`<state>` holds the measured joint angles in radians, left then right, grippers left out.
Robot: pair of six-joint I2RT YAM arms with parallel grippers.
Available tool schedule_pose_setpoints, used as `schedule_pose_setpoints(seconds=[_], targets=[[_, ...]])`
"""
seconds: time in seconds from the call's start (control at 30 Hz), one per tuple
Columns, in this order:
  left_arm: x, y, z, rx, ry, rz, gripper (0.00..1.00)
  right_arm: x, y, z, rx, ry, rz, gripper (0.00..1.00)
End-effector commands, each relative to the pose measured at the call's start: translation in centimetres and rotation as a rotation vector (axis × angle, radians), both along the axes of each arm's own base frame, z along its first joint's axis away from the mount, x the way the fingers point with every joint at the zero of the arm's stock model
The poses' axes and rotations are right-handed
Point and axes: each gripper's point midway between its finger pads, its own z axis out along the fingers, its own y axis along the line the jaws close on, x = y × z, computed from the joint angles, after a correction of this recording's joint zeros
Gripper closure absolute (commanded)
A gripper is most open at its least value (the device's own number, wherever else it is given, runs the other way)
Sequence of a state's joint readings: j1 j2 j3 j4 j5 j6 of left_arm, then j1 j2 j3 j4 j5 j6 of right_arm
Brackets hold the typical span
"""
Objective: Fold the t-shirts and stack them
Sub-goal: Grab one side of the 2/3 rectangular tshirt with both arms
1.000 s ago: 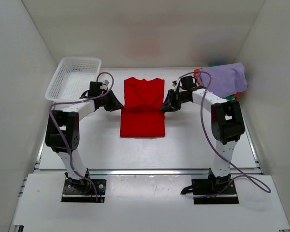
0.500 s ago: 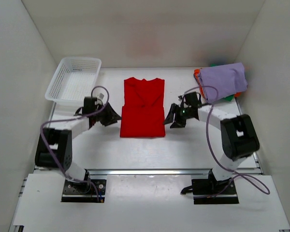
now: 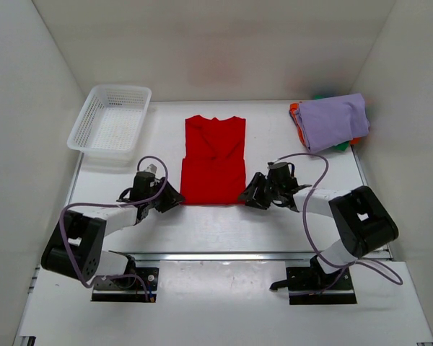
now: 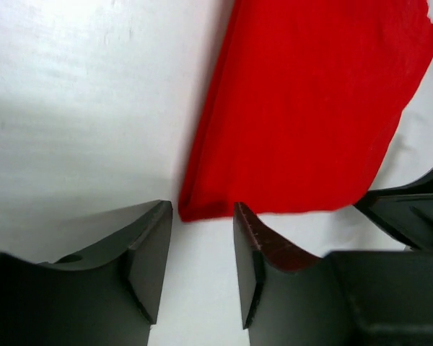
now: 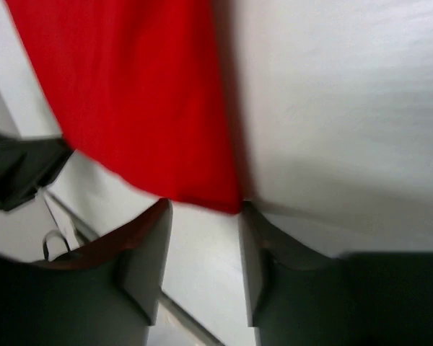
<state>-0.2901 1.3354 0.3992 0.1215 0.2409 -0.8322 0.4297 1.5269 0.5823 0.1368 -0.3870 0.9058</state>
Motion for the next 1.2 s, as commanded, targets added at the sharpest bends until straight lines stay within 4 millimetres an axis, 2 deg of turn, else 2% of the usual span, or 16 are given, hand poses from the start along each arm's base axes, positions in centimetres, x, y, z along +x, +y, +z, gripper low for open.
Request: schedule_pose_setpoints(seconds=[0.0,0.07,0.13,0.23,0.33,0.53,0.67,0.77,0.83,0.9,0.97,1.0,1.07,1.1,1.13,1.17], targets=[[1.8,-0.5,-0.1,-0.003,-0.020,0.025,0.53,2.1,-0.3,-1.4,-0.028,-0.023,-0.057,0.64],[1.5,-1.1,-0.4,-0.016,-0.003,-0.004,0.84,2.5,-0.2,-1.3,-0.021,-0.026,-0.048,0.94],[1.2,-1.5,-0.6,-0.033,0.007,-0.019,1.00,2.2,0.0,-1.4,-0.025,-0.024,-0.039,1.00],[0.5,-1.4,-0.1,-0.049,0.005,-0.035,1.00,1.0,-0.3,-1.5,-0.038,-0.014,-0.018,0.99],[-1.9,-1.0,0.5,-0.013,0.012,-0.102,1.00,-2.1,-0.6,-1.4,-0.058,0.014,0.043,1.00],[-8.6,0.5,0.0,0.010,0.033,-0.182,1.00,-8.4,-1.4,-1.7,-0.078,0.065,0.155,1.00],[-12.8,-0.6,-0.6,-0.018,0.057,-0.260,1.00,-11.9,-1.0,-1.4,-0.063,0.080,0.216,1.00],[-14.6,-1.7,-0.7,-0.091,0.058,-0.275,1.00,-14.5,-0.5,-1.4,-0.052,0.104,0.239,1.00],[-15.6,-1.6,-1.5,-0.127,0.085,-0.260,1.00,-15.2,-0.4,-1.3,-0.018,0.115,0.225,1.00],[-15.4,-1.2,-1.8,-0.121,0.075,-0.244,1.00,-15.3,-0.9,-1.7,-0.003,0.125,0.200,1.00],[-13.8,-1.2,0.0,-0.140,0.031,-0.211,1.00,-14.3,-1.0,-0.7,0.018,0.104,0.177,1.00],[-12.9,-1.1,0.9,-0.145,0.007,-0.191,1.00,-13.0,-0.8,0.6,0.032,0.067,0.174,1.00],[-10.3,-1.4,4.3,-0.144,-0.052,-0.176,1.00,-10.8,-1.1,2.8,0.062,0.026,0.173,1.00],[-9.3,-1.3,5.2,-0.129,-0.078,-0.175,1.00,-8.6,-1.4,4.4,0.079,-0.008,0.141,1.00],[-7.1,-1.4,7.4,-0.115,-0.128,-0.171,1.00,-6.9,-2.3,5.3,0.096,-0.032,0.118,1.00],[-5.4,-1.7,8.9,-0.101,-0.143,-0.174,1.00,-5.5,-2.0,6.8,0.122,-0.067,0.147,1.00]])
